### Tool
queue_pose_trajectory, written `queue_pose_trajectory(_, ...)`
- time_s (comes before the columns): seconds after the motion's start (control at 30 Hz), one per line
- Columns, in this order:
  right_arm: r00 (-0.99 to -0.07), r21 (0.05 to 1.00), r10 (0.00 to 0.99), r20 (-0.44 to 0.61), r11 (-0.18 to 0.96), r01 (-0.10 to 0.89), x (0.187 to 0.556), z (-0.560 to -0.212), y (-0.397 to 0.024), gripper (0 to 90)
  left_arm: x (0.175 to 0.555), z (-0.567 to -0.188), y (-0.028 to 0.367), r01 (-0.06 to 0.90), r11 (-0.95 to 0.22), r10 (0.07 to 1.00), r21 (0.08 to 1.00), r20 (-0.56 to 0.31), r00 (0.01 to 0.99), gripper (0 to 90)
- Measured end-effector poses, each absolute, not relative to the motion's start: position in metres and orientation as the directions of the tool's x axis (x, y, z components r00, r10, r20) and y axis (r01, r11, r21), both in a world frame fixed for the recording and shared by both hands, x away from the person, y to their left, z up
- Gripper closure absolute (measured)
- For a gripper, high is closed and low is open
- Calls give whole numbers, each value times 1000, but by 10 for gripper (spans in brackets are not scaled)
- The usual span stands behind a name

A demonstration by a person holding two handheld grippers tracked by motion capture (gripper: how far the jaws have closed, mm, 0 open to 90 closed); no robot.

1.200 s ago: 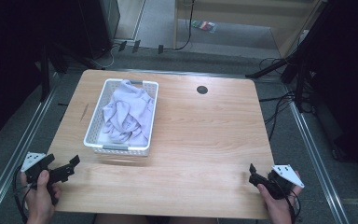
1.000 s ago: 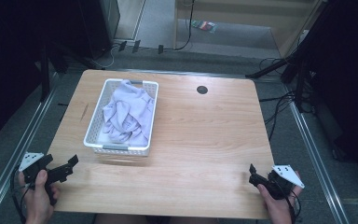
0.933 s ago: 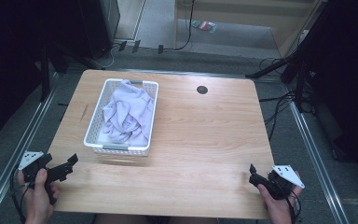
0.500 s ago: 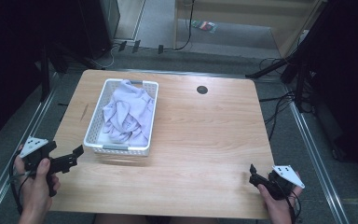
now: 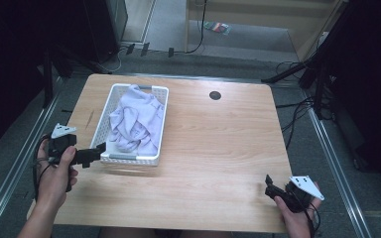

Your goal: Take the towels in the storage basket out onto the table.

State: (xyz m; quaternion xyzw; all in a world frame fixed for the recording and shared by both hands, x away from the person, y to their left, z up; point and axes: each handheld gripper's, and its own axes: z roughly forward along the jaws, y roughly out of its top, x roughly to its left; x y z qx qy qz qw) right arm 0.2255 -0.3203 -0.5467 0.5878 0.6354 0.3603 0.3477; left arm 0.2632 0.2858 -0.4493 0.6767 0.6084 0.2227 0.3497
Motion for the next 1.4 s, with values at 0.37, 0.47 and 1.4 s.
queue_pose_trajectory(0.37,-70,867,997,-19,51,496,226,-547,-321,55,294,-434,266,695,-83,977,714,-78,197,0)
queue_pose_trajectory(0.47,-70,867,997,-19,51,496,226,-547,-321,55,302,-431,262,712,-92,980,696,-62,187,0)
queue_pose_trajectory(1.4,-75,862,997,-13,50,504,227,-547,-320,55,403,-456,210,874,-142,982,465,-43,183,0)
